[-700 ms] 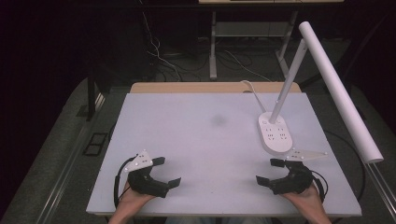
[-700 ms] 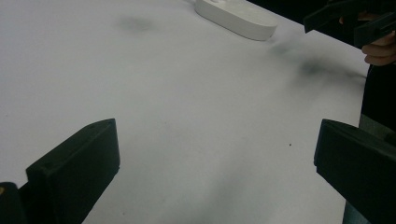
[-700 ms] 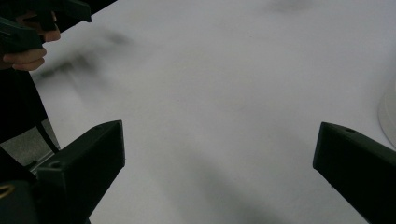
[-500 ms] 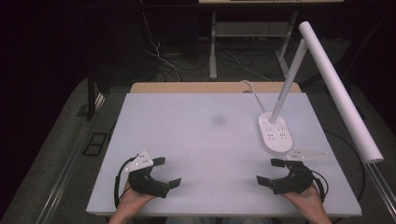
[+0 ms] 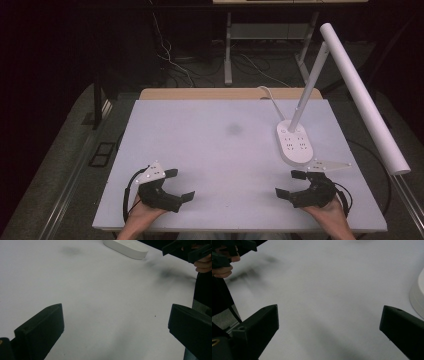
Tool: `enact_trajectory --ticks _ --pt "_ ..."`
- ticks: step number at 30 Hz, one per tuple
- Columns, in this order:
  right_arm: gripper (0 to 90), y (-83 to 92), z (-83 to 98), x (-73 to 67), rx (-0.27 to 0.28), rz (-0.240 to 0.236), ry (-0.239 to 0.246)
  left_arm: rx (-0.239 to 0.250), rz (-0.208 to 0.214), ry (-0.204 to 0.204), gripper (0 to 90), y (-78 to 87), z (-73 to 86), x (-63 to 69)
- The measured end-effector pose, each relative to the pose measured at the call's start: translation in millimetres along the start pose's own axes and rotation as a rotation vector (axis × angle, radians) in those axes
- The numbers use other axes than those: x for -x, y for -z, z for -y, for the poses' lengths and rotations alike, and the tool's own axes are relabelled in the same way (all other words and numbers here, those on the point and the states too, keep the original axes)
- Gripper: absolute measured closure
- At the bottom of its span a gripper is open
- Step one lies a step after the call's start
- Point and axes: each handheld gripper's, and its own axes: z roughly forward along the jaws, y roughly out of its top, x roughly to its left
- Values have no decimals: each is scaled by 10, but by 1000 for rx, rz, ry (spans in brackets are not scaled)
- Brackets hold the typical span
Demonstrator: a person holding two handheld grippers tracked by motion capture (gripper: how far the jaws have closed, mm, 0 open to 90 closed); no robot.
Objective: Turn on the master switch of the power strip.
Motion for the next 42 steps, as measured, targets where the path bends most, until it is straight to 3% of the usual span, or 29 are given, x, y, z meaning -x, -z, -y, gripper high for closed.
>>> enact_trajectory --ticks 15,23,42 --pt "18 4 -23 -25 -25 13 9 -7 -7 0 0 3 5 -15" --pt "17 -3 -84 -8 -69 25 27 -12 -9 4 0 -1 12 -26" --pt "18 50 -348 78 -86 56 37 -8 -18 13 0 18 21 -26"
